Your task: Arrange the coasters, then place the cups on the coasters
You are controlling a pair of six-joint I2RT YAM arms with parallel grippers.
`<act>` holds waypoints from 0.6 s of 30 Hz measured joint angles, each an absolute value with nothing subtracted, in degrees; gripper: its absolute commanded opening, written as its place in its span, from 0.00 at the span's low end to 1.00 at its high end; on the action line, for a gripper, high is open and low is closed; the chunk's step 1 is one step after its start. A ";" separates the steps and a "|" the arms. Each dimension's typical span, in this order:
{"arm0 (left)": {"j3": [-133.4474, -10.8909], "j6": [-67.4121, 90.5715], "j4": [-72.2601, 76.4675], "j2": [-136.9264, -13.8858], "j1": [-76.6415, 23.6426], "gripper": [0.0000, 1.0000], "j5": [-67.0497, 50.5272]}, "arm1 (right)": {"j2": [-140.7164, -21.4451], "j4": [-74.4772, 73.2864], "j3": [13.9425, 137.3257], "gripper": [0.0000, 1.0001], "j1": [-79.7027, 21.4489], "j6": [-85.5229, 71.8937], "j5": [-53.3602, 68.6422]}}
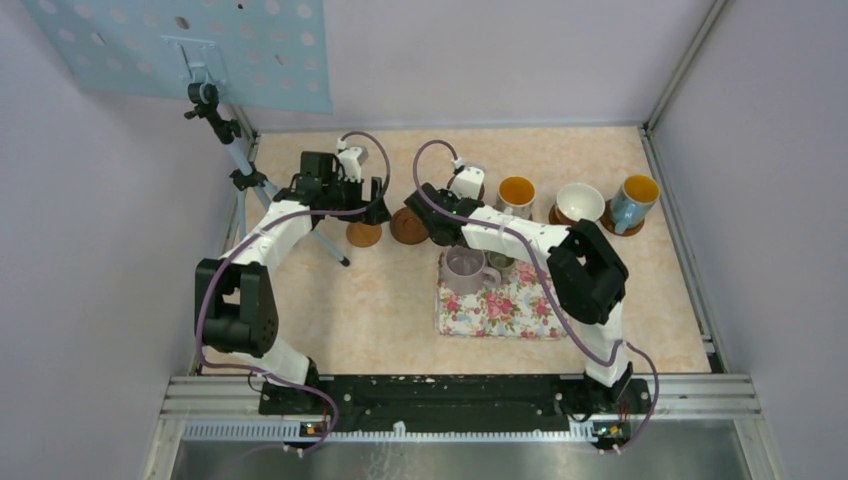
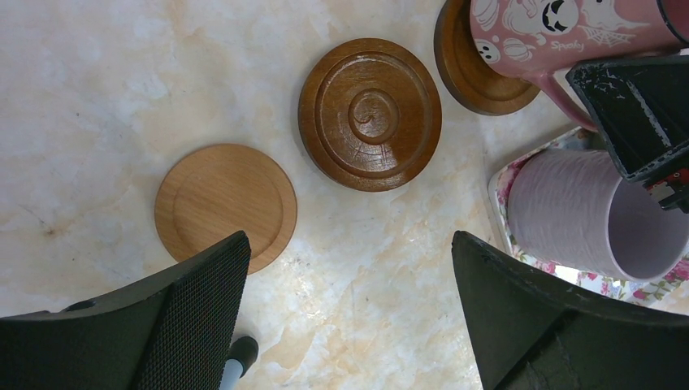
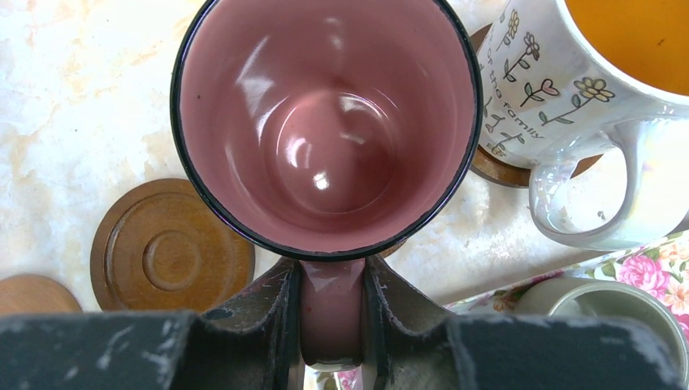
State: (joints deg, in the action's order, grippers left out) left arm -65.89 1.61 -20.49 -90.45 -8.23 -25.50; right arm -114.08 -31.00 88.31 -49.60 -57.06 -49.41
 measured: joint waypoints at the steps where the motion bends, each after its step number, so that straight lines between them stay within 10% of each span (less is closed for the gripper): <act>1: -65.89 1.63 -20.49 -90.45 -8.23 0.99 -25.47 | -114.08 -31.11 88.31 0.00 -49.60 -57.21 -49.30; 18: -65.43 1.65 -20.08 -90.45 -8.08 0.99 -25.47 | -114.08 -33.08 88.29 0.08 -49.60 -58.81 -48.45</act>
